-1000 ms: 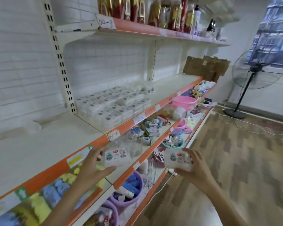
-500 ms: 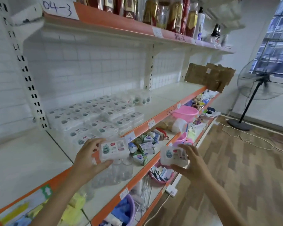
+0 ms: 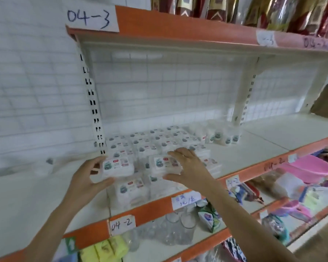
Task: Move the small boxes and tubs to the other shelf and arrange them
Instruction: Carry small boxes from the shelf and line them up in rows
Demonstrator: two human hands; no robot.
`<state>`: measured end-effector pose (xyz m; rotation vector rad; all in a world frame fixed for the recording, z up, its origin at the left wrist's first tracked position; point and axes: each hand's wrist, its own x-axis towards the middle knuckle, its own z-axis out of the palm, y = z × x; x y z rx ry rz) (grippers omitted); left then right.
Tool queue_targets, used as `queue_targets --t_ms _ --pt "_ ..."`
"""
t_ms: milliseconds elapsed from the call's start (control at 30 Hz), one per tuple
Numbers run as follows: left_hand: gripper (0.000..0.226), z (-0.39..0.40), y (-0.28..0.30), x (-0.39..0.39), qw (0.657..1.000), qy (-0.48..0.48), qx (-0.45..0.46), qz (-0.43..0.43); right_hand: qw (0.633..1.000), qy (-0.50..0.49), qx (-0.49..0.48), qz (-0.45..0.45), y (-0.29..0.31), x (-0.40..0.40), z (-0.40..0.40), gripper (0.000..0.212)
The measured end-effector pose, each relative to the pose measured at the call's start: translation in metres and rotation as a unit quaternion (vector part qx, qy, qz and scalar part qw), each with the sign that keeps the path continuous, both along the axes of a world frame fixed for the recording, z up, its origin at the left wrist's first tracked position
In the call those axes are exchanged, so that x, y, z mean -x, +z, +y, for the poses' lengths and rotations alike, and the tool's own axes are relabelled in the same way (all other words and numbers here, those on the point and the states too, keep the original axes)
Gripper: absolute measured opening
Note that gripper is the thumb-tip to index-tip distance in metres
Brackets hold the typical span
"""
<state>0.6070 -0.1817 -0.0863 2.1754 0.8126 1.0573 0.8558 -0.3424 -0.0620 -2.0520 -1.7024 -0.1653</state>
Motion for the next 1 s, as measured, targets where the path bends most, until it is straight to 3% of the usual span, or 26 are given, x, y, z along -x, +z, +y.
queue_targets --t_ms 200,400,533,600,733,1000 --pt "0.06 0.001 -0.009 0.009 0.996 0.062 0.059 0.005 0.994 0.004 0.061 -0.091 -0.008 -0.007 0.054 0.07" --pt "0.058 -0.011 -0.008 -0.023 0.993 0.066 0.094 0.022 0.994 0.057 0.059 -0.077 -0.013 -0.024 0.067 0.067" --pt "0.066 -0.017 -0.012 -0.034 0.989 0.077 0.128 0.002 0.993 0.108 0.006 -0.046 -0.017 -0.032 0.065 0.045" --pt "0.059 -0.016 -0.013 -0.036 0.987 0.081 0.139 -0.01 0.992 0.118 -0.005 -0.035 -0.02 -0.036 0.067 0.041" --pt "0.052 -0.015 -0.014 -0.043 0.984 0.092 0.155 -0.004 0.991 0.125 -0.005 -0.037 -0.023 -0.039 0.068 0.04" --pt "0.062 -0.014 -0.011 -0.054 0.974 0.137 0.177 0.023 0.991 0.114 0.048 -0.046 -0.016 -0.035 0.067 0.043"
